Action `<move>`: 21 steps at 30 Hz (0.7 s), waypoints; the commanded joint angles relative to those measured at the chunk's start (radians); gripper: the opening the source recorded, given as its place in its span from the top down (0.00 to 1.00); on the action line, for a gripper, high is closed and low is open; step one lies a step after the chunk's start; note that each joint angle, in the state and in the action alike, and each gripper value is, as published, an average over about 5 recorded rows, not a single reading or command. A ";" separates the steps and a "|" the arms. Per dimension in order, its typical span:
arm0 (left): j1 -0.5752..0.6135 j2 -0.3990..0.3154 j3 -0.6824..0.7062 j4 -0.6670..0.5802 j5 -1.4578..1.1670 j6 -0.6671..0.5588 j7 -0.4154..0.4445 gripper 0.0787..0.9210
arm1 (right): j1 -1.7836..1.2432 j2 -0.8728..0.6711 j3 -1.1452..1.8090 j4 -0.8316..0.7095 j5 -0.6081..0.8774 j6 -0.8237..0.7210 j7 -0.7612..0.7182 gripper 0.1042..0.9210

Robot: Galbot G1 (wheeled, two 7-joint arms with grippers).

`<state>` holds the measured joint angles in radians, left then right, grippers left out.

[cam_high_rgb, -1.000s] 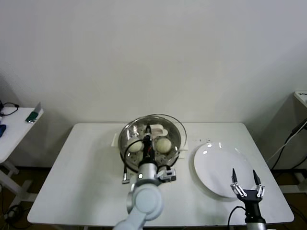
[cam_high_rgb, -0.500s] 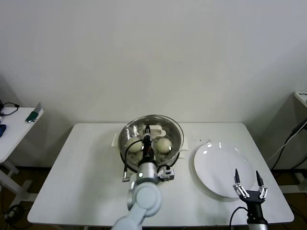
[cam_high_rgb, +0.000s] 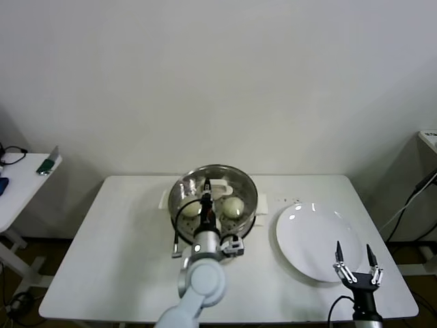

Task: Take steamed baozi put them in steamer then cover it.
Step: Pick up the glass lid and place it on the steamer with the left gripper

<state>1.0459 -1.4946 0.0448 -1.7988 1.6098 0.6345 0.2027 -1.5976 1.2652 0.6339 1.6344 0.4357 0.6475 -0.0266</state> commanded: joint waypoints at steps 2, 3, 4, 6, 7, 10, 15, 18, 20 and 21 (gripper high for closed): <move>0.001 0.001 0.000 -0.002 -0.008 0.007 0.004 0.94 | 0.001 0.006 0.004 0.001 0.000 0.002 0.002 0.12; -0.001 0.000 0.001 0.000 -0.010 0.006 0.002 0.94 | 0.001 0.007 0.004 0.001 -0.001 0.003 0.002 0.12; -0.002 0.000 0.001 0.002 -0.011 0.005 0.000 0.94 | 0.001 0.008 0.004 0.001 -0.002 0.003 0.002 0.12; -0.004 -0.001 -0.001 0.006 -0.010 0.001 -0.004 0.94 | 0.001 0.010 0.004 0.002 -0.003 0.004 0.002 0.12; -0.003 0.000 -0.002 0.007 -0.009 -0.001 -0.004 0.94 | 0.001 0.011 0.004 0.003 -0.003 0.004 0.002 0.12; 0.001 0.006 -0.004 0.008 -0.008 -0.005 -0.004 0.94 | 0.001 0.014 0.003 0.004 -0.001 0.003 0.003 0.12; 0.007 0.011 -0.006 0.013 -0.008 -0.009 -0.001 0.92 | 0.002 0.016 0.001 0.005 0.001 -0.003 0.003 0.12; 0.007 0.011 -0.008 0.016 -0.012 -0.011 -0.003 0.85 | 0.003 0.016 -0.001 0.006 0.000 -0.008 -0.001 0.12; 0.006 0.010 -0.009 0.017 -0.016 -0.014 -0.008 0.79 | 0.004 0.015 -0.002 0.007 -0.002 -0.011 -0.005 0.12; 0.005 0.010 -0.009 0.016 -0.019 -0.015 -0.015 0.75 | 0.005 0.015 -0.003 0.007 -0.002 -0.014 -0.006 0.12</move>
<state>1.0575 -1.4691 0.0474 -1.8092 1.5652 0.6244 0.1742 -1.5941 1.2803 0.6328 1.6397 0.4348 0.6411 -0.0258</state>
